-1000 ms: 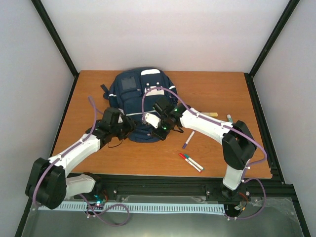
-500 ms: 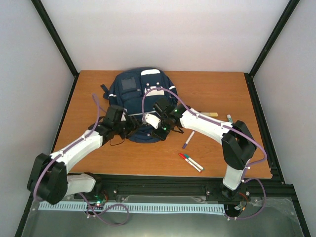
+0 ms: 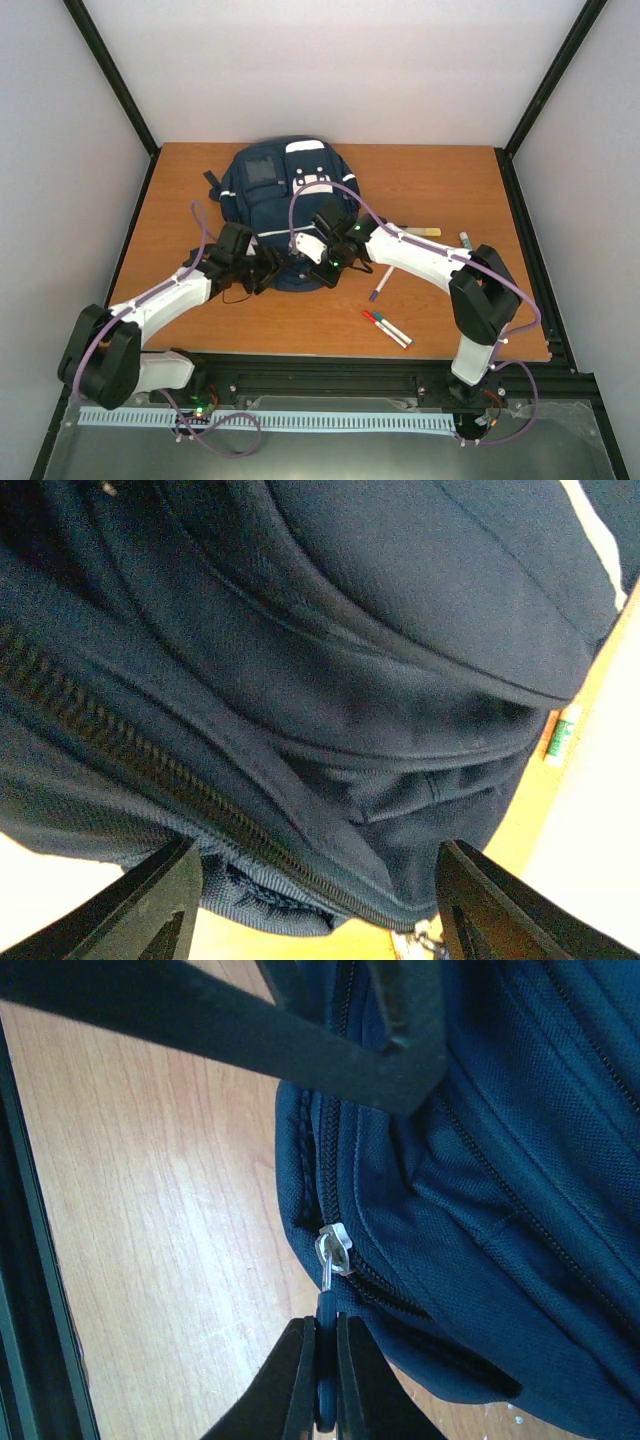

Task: Pack the student bag
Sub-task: Zip the student bag at the center of the board.

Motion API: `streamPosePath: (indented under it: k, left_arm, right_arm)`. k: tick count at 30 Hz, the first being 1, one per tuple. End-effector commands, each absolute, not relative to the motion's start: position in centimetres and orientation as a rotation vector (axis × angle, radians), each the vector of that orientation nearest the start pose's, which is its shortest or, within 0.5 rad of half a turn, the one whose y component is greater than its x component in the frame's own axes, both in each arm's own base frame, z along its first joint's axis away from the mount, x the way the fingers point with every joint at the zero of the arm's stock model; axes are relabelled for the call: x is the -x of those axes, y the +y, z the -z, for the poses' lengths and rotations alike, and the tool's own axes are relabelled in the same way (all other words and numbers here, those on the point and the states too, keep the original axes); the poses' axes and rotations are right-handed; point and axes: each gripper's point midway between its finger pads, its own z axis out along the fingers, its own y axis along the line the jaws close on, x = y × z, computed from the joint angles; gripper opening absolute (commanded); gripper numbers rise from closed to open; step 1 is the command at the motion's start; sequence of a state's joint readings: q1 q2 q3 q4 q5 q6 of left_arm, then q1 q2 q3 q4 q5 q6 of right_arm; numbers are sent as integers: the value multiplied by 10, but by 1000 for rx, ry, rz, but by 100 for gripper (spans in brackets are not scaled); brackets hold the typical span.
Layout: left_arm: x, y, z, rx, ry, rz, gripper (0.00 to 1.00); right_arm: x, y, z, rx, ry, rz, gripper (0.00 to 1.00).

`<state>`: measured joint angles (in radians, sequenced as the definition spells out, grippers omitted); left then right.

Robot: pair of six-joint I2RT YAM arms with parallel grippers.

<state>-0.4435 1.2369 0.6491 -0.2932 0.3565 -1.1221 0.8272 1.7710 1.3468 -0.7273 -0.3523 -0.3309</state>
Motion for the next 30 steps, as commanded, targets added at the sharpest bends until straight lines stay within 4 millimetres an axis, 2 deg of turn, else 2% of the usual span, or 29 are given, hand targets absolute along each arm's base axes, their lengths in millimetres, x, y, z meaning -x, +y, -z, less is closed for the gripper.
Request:
streamPosePath:
  k: [1, 6, 10, 14, 18, 21, 30]
  left_arm:
    - [-283, -209, -103, 700, 2582, 1115, 65]
    - [-296, -218, -94, 696, 2592, 1128, 57]
    - [-300, -220, -93, 682, 2588, 1132, 44]
    - [-297, -214, -97, 650, 2585, 1089, 30]
    - [-291, -209, -97, 612, 2592, 1054, 6]
    - [-286, -205, -93, 610, 2598, 1033, 1]
    - [-271, -198, -100, 556, 2613, 1014, 1]
  right_arm:
    - [-222, 353, -124, 1617, 2198, -699, 3]
    - [-219, 353, -122, 1628, 2200, -714, 3]
    - [-221, 349, -118, 1627, 2210, -678, 3]
    - [-224, 337, -111, 1610, 2249, -650, 3]
    - [-233, 316, -108, 1561, 2296, -619, 3]
    - [-240, 299, -106, 1514, 2329, -603, 3]
    - [-278, 248, -83, 1343, 2451, -523, 3]
